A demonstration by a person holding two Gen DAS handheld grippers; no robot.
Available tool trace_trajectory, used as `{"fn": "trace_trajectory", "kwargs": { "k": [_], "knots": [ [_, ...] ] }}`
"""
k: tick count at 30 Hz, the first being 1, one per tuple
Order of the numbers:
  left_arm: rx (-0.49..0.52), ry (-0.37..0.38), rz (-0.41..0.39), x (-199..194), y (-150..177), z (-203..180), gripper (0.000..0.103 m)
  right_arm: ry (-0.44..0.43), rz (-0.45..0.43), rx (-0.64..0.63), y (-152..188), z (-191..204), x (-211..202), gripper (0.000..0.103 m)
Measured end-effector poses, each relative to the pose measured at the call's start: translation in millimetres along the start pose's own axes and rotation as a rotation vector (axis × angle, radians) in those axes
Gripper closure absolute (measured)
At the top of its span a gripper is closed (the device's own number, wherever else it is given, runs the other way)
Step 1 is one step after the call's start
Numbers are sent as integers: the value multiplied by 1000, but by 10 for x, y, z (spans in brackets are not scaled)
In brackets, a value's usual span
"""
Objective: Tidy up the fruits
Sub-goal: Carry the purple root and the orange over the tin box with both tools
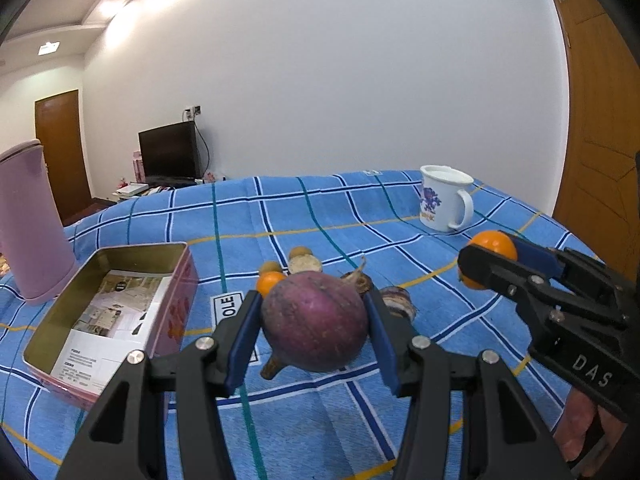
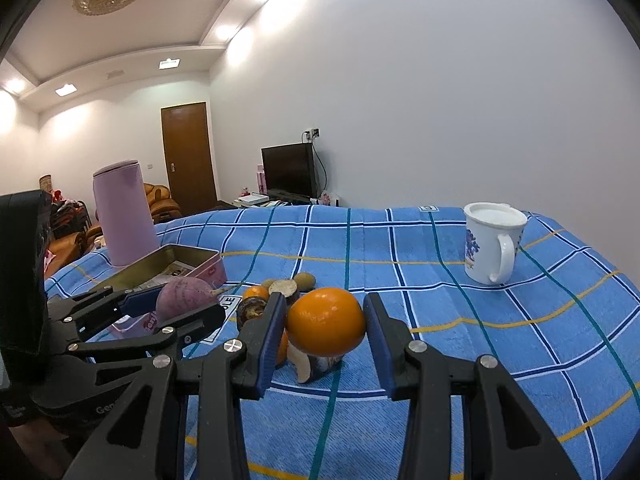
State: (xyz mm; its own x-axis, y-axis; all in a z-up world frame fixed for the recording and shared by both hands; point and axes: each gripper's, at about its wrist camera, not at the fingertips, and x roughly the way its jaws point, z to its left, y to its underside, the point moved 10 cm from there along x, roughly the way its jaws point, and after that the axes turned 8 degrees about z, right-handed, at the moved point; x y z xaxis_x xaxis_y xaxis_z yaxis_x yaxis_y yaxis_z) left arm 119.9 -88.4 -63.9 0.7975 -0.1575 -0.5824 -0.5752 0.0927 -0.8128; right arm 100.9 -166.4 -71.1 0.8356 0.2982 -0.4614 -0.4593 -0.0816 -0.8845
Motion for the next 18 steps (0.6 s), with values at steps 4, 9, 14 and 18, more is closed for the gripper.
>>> {"fn": "trace_trajectory", "kwargs": {
  "k": [4,9,14,18],
  "knots": [
    [0,-10,-14,-30,-8,38,49,-1,-13,-7,-41,38,-20,61],
    [-11,-16,-25,-46,-36,93,49,-4,-23,-20,-90,84,-34,61],
    [-23,-26,-38,-81,-60,182,49,-9,-24,-42,-153,144,-19,61],
    [-29,-38,-46,-109,-71,255,49,-15,-32,-62,-229,217,-16,61]
  ]
}}
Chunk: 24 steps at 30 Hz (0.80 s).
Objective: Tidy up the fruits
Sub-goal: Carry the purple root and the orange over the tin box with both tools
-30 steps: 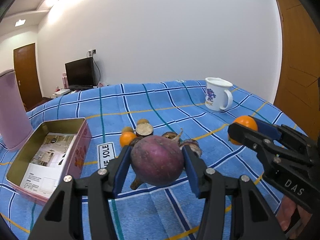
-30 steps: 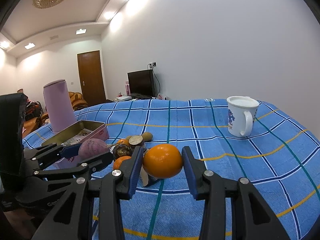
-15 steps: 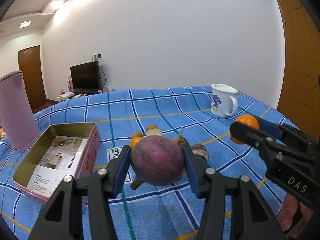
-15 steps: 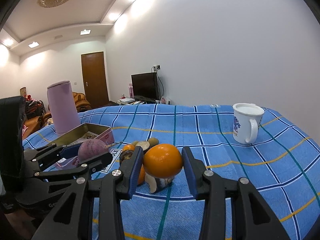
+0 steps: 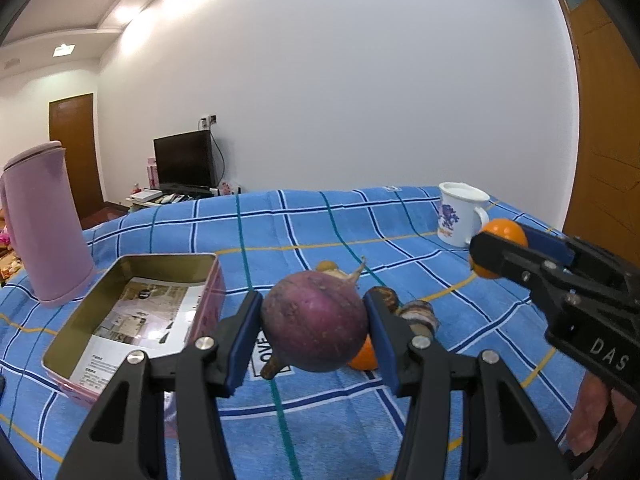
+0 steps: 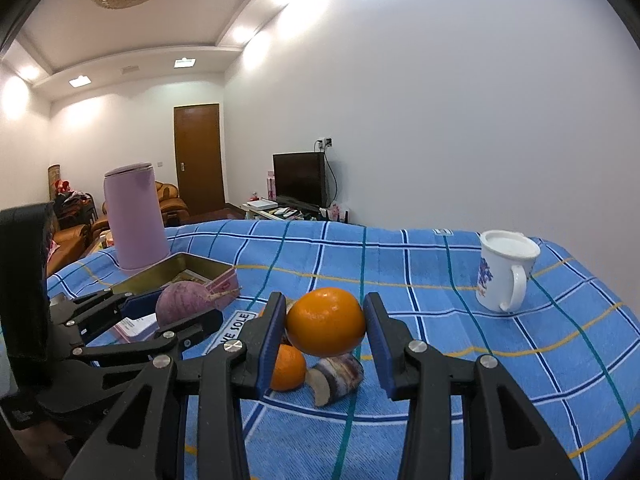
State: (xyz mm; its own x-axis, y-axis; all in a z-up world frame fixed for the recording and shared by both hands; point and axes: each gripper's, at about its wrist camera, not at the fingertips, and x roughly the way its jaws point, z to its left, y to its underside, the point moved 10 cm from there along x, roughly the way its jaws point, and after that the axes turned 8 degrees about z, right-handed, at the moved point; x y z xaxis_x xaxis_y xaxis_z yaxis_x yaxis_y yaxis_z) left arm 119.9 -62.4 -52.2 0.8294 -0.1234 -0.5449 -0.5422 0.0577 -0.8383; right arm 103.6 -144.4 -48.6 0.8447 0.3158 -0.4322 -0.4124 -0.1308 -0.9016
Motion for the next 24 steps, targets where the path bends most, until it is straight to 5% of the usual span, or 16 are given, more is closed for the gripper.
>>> {"fn": "trace_trajectory", "kwargs": {
  "k": [24],
  "knots": [
    [-111,-102,-6,-90,16,849,49,-133,-9,-137,-462,776,221,61]
  ]
}}
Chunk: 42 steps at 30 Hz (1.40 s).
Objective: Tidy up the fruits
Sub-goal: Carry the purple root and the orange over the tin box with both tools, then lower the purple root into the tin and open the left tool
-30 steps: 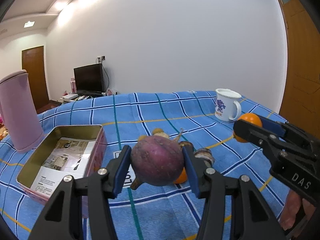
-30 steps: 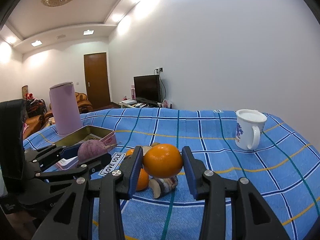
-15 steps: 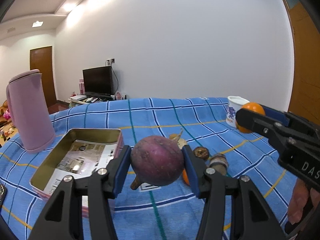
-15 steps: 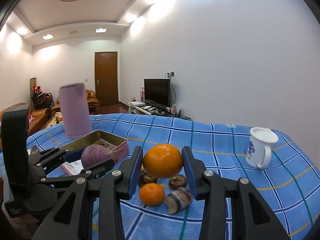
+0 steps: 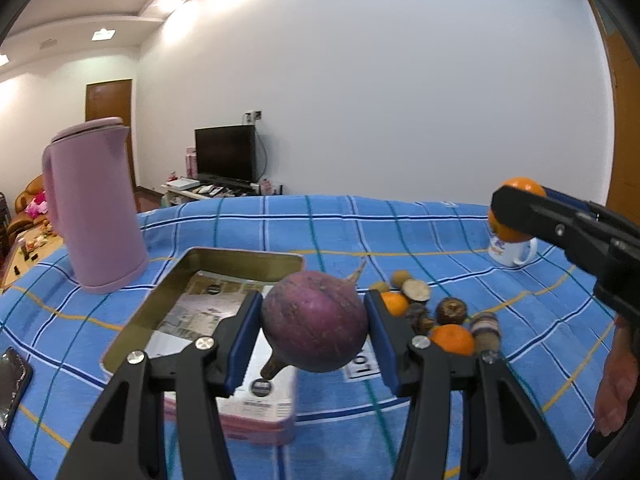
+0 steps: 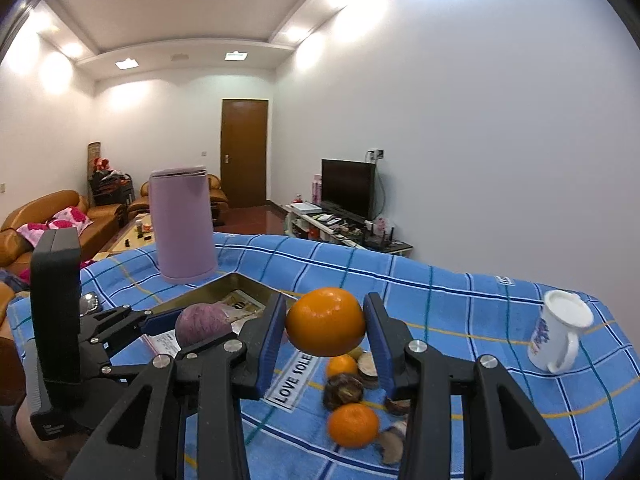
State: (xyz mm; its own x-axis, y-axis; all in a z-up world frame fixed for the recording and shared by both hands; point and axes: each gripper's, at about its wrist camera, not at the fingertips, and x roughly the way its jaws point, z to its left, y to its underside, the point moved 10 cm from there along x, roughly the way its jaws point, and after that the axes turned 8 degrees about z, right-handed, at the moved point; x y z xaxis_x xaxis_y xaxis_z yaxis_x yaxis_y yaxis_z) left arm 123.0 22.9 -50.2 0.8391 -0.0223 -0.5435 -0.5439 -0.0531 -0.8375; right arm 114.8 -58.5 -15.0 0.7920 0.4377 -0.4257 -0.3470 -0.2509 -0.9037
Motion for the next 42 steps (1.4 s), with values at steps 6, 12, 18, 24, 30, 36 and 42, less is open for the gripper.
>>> {"fn": "trace_trajectory", "kwargs": {
  "k": [6,12,18,24,30,36,42],
  "knots": [
    [-30,-33,10,30,6,286,49,-34,24,-17,-28,173,183,61],
    [-58,-81,22,45,24,627,49,-72,46,-29,-29,338,371,61],
    [-67,-121,49,104,74,887,49,-134,79,-28,-3,517,596,61],
    [-59,-148,70,135,91,1035,49,-196,128,-35,76,726,836,61],
    [-54,-155,97,208,123,1096,49,-226,159,-68,156,947,981,61],
    [-55,-160,118,277,137,1140,49,-244,189,-88,239,1065,1085,61],
    [-58,-161,141,343,173,1184,49,-251,204,-105,313,1146,1161,61]
  ]
}}
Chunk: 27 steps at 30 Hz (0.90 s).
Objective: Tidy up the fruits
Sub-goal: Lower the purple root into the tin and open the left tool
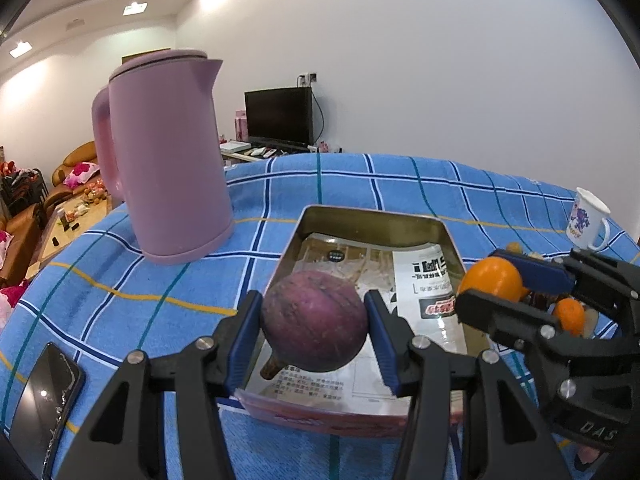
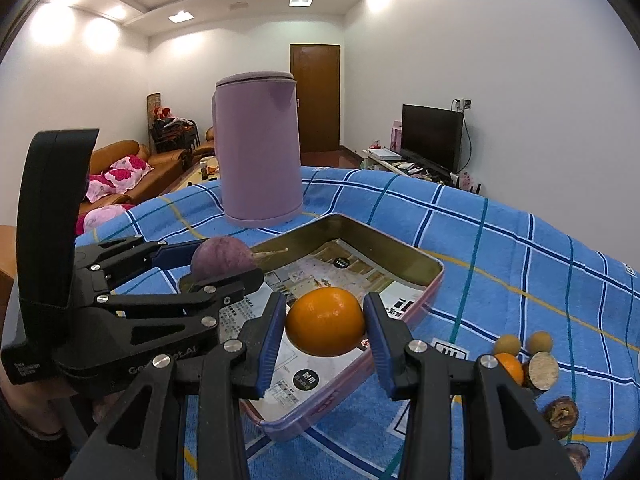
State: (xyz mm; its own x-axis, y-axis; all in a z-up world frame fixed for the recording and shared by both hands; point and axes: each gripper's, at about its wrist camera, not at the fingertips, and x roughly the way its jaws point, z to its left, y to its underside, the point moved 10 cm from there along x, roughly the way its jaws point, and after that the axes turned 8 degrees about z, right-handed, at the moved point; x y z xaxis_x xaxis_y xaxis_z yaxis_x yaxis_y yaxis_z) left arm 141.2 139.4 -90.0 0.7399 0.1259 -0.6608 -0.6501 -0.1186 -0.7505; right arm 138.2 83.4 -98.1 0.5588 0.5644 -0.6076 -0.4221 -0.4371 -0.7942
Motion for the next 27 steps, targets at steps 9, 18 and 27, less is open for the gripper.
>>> {"fn": "trace_trajectory", "kwargs": {
  "k": [9,18,27],
  "knots": [
    [2,-9,29,78,21,40,49,-2,14,-18,31,59,102,61],
    [13,-20,44,110,28,41,49,-2,54,-38,83,105,204,60],
    [14,-30,16,26,16,33,43,6,32,-23,63,61,149,56]
  ]
}}
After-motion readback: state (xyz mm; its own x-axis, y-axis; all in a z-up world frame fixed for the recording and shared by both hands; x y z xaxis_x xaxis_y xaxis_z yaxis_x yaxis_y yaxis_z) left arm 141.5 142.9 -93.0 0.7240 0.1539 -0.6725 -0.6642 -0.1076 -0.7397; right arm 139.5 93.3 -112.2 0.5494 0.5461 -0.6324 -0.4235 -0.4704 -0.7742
